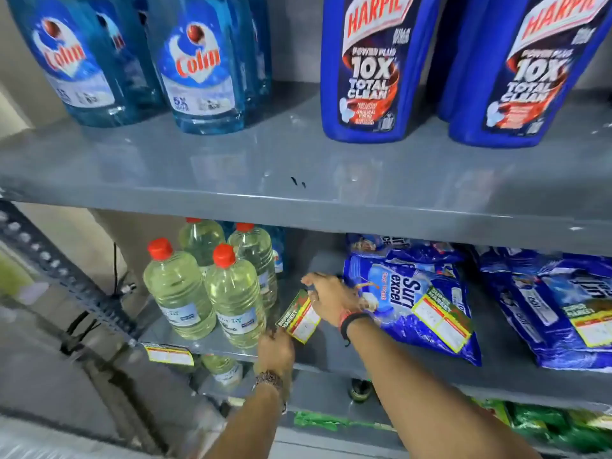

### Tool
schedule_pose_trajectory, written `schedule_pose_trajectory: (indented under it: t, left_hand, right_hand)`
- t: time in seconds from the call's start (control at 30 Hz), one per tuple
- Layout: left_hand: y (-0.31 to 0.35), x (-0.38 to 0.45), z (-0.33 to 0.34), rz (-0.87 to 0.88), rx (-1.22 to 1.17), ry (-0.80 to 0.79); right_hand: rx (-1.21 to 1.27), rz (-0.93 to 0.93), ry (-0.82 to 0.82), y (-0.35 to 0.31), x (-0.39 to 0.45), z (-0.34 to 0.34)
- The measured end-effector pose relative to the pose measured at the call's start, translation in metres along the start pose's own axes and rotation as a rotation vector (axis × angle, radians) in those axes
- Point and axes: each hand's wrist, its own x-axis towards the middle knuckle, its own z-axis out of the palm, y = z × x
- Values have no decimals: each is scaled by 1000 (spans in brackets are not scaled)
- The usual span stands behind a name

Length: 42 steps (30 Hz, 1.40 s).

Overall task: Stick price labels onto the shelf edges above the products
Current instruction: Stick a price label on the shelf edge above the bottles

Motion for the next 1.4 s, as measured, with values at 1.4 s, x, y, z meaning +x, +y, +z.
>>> schedule_pose_trajectory:
  t: [1.4]
  left_hand:
    - [93,-66,-21,383,-165,-477]
  right_hand:
    - [847,252,174,17,-113,-121]
